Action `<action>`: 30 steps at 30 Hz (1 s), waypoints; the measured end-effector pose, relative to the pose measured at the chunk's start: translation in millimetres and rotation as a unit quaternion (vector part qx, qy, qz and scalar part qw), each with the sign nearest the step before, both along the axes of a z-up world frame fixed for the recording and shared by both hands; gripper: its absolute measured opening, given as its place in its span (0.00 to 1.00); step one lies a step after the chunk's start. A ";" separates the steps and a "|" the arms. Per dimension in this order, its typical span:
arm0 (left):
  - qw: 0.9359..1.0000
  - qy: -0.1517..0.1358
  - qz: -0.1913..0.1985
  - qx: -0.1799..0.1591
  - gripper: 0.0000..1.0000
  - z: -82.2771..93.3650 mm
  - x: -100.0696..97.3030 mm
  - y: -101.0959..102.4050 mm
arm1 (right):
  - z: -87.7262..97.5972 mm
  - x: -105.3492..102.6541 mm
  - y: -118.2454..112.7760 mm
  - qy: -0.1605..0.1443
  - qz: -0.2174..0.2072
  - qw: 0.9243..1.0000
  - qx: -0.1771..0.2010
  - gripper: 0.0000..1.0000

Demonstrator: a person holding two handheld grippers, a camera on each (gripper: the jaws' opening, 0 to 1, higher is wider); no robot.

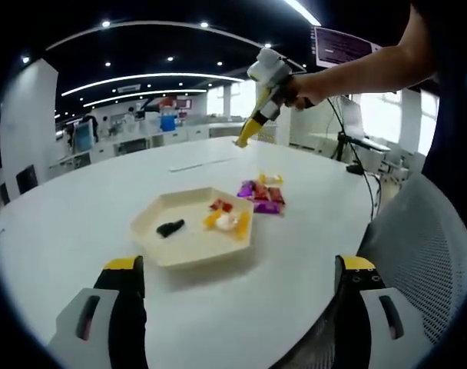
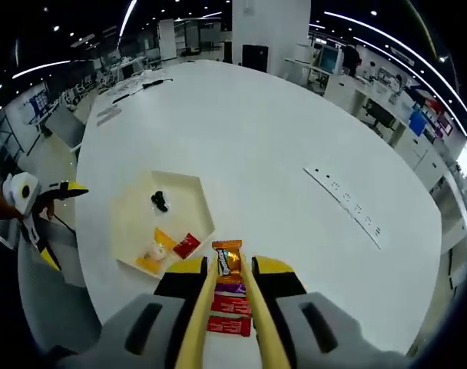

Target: Place the target food into the container with the food tongs after gripping and lifting it, then release it inside without dropping or visibly crushing the food.

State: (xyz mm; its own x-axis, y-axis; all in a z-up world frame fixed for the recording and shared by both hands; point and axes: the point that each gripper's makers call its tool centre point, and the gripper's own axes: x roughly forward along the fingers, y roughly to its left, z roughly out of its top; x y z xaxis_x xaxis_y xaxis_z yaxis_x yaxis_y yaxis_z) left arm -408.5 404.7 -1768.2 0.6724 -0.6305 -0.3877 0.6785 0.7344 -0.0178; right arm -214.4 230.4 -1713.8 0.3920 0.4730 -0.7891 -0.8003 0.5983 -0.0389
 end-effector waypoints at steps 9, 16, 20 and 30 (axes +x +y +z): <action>1.000 -0.005 0.005 0.003 0.99 0.4 1.5 2.7 | 2.5 -2.2 39.9 0.001 0.029 1.000 0.003 0.21; 1.000 -0.008 0.011 0.002 0.99 1.7 2.7 4.3 | 5.2 -5.8 66.7 0.002 0.049 0.999 0.005 0.21; 1.000 -0.009 0.013 0.002 0.99 1.6 3.4 5.1 | 6.7 -8.0 80.8 0.003 0.061 0.998 0.004 0.21; 1.000 -0.009 0.013 0.006 0.99 0.6 3.8 5.4 | 11.1 -7.6 108.6 0.003 0.083 0.997 0.002 0.21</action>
State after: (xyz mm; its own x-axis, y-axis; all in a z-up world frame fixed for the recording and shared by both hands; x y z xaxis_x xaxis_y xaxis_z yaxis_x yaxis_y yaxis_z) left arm -404.6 410.1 -1767.7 0.6949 -0.6086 -0.3829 0.6599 0.7514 0.0033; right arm -222.0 339.0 -1702.6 0.3034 0.5347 -0.7887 -0.8888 0.4573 -0.0319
